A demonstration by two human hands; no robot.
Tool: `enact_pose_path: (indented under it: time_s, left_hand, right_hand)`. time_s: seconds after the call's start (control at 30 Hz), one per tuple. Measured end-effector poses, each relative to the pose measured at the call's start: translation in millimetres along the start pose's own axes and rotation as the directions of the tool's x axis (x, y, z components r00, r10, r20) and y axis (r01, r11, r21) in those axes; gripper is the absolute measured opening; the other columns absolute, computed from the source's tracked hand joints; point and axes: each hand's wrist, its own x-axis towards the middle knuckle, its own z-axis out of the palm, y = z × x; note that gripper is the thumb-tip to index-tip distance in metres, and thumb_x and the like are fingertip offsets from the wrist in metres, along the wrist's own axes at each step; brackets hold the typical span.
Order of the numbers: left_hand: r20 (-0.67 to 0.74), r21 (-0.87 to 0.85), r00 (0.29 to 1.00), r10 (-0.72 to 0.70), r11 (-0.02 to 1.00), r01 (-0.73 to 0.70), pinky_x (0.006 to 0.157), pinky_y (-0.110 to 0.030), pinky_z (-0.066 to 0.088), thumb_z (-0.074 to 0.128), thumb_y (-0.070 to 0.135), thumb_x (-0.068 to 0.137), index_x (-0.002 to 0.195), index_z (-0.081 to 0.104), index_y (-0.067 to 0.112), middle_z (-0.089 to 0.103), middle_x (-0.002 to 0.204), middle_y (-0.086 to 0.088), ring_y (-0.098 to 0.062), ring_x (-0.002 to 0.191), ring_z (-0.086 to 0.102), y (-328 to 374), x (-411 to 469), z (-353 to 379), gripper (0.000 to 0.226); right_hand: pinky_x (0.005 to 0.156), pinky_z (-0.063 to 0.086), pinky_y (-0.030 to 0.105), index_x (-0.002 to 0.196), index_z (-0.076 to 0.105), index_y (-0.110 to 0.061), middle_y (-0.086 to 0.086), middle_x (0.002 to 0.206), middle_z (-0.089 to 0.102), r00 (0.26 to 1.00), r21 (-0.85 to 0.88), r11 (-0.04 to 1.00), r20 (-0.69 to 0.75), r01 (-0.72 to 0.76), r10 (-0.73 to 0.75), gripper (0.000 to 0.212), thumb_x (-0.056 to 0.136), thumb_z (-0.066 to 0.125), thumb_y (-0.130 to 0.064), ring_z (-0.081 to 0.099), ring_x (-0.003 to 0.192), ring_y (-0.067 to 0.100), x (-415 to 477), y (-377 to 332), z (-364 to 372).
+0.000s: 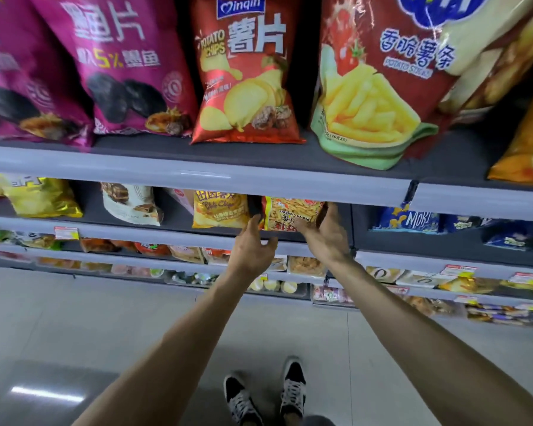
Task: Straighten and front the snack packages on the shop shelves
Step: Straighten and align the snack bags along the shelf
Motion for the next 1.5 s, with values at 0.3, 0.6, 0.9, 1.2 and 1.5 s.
enact_pose_path:
  time_s: [0.3,0.6,0.9,1.2,1.5]
  left_hand:
    - [0.136,0.2,0.988,0.071,0.975,-0.098,0.101,-0.037,0.047,0.063,0.033,0.101,0.159,0.041,0.019,0.06,0.149,-0.011,-0.032,0.131,0.059,-22.0,-39.3,-24.9,0.064]
    - [0.115,0.216,0.982,0.151,0.961,-0.173,0.1,-0.044,0.052,0.065,0.029,0.095,0.147,0.054,0.024,0.064,0.142,-0.01,-0.037,0.132,0.056,-103.8,-91.2,-137.9,0.054]
    - [-0.074,0.302,0.997,0.015,0.953,0.008,0.09,-0.044,0.055,0.06,0.033,0.096,0.138,0.057,0.027,0.07,0.127,-0.01,-0.037,0.118,0.063,-235.8,-99.0,-284.8,0.043]
    - [-0.216,0.217,0.972,-0.095,0.966,0.142,0.094,-0.047,0.055,0.062,0.032,0.096,0.131,0.061,0.027,0.072,0.124,-0.011,-0.038,0.114,0.066,-316.8,-74.0,-373.6,0.036]
    - [-0.315,0.127,0.907,-0.278,0.935,0.331,0.092,-0.048,0.057,0.058,0.028,0.094,0.135,0.061,0.023,0.07,0.126,-0.01,-0.036,0.116,0.066,-360.4,-41.6,-448.5,0.041]
  right_hand:
    - [0.116,0.042,0.044,0.163,0.02,-0.027,0.0,0.166,0.033,0.994,-0.229,0.973,0.107,0.012,0.013,0.086,0.094,0.067,-0.044,0.05,0.141,0.026,-72.4,-3.9,13.0]
    - [0.112,0.04,0.04,0.152,0.043,-0.016,0.007,0.152,0.05,0.965,-0.475,0.857,0.244,0.201,-0.091,0.064,0.097,0.062,-0.041,0.039,0.145,0.026,-158.3,-84.8,123.2]
    - [0.106,0.042,0.039,0.154,0.042,-0.017,0.008,0.15,0.053,0.902,-0.578,0.698,0.342,0.422,-0.262,0.061,0.102,0.057,-0.044,0.043,0.141,0.027,-175.9,-175.3,260.9]
    - [0.111,0.041,0.04,0.154,0.044,-0.018,0.006,0.152,0.053,0.842,-0.588,0.613,0.455,0.528,-0.29,0.059,0.102,0.054,-0.044,0.046,0.141,0.025,-154.8,-228.7,343.7]
    - [0.104,0.045,0.044,0.149,0.047,-0.017,0.01,0.144,0.058,0.746,-0.486,0.589,0.566,0.646,-0.351,0.059,0.098,0.063,-0.042,0.049,0.134,0.031,-111.0,-301.2,431.3]
